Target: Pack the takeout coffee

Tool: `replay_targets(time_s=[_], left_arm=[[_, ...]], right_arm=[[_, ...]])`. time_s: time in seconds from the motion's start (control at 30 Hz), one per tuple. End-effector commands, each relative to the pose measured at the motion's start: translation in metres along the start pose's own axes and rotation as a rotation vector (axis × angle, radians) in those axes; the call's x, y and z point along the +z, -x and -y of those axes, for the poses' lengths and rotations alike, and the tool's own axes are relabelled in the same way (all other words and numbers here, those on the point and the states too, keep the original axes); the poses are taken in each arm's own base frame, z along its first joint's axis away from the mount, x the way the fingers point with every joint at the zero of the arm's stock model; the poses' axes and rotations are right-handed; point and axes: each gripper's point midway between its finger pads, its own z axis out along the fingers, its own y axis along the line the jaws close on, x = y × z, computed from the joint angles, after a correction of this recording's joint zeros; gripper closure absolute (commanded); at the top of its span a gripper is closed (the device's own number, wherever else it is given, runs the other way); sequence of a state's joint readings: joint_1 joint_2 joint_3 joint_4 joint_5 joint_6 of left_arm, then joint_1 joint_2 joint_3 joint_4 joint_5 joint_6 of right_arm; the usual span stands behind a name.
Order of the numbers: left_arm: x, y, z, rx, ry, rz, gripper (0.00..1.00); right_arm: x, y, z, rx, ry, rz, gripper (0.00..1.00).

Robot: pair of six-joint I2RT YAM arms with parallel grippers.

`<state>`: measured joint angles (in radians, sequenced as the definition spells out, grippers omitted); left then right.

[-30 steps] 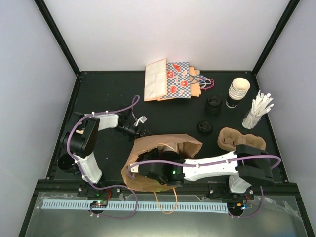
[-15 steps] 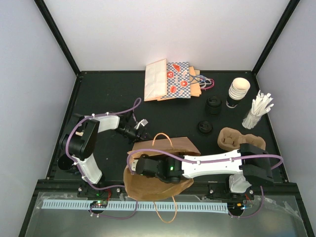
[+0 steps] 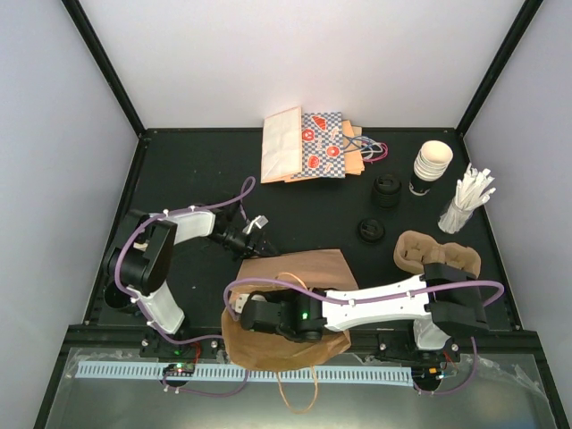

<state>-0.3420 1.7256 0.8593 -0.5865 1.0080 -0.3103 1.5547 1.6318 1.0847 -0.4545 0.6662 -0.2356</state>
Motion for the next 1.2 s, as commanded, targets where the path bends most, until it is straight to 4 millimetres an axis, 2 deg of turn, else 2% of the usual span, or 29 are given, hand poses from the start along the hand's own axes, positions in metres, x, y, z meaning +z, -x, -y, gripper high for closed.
replay_targets(time_s=[0.0, 0.33, 0.47, 0.7, 0.87, 1.03, 1.17], left_arm=[[0.002, -0.031, 0.014, -0.088, -0.046, -0.087, 0.42], [0.004, -0.032, 0.012, -0.083, -0.041, -0.087, 0.43], [0.004, -0.032, 0.012, -0.081, -0.042, -0.086, 0.43], [0.005, -0.032, 0.011, -0.081, -0.041, -0.087, 0.43], [0.006, -0.032, 0.009, -0.081, -0.038, -0.086, 0.43], [0.006, -0.032, 0.008, -0.081, -0.037, -0.086, 0.43], [0.007, -0.031, 0.008, -0.08, -0.038, -0.084, 0.43]], right_arm=[[0.019, -0.057, -0.014, -0.1, 0.028, -0.218, 0.45], [0.013, -0.056, -0.024, -0.071, 0.114, -0.221, 0.43], [0.004, -0.052, -0.03, -0.039, 0.18, -0.192, 0.45], [-0.008, -0.043, -0.025, 0.006, 0.209, -0.144, 0.47], [-0.011, -0.039, -0.015, 0.021, 0.172, -0.134, 0.47], [-0.019, -0.028, 0.009, 0.05, 0.088, -0.092, 0.47], [-0.024, -0.027, 0.02, 0.048, 0.021, -0.078, 0.48]])
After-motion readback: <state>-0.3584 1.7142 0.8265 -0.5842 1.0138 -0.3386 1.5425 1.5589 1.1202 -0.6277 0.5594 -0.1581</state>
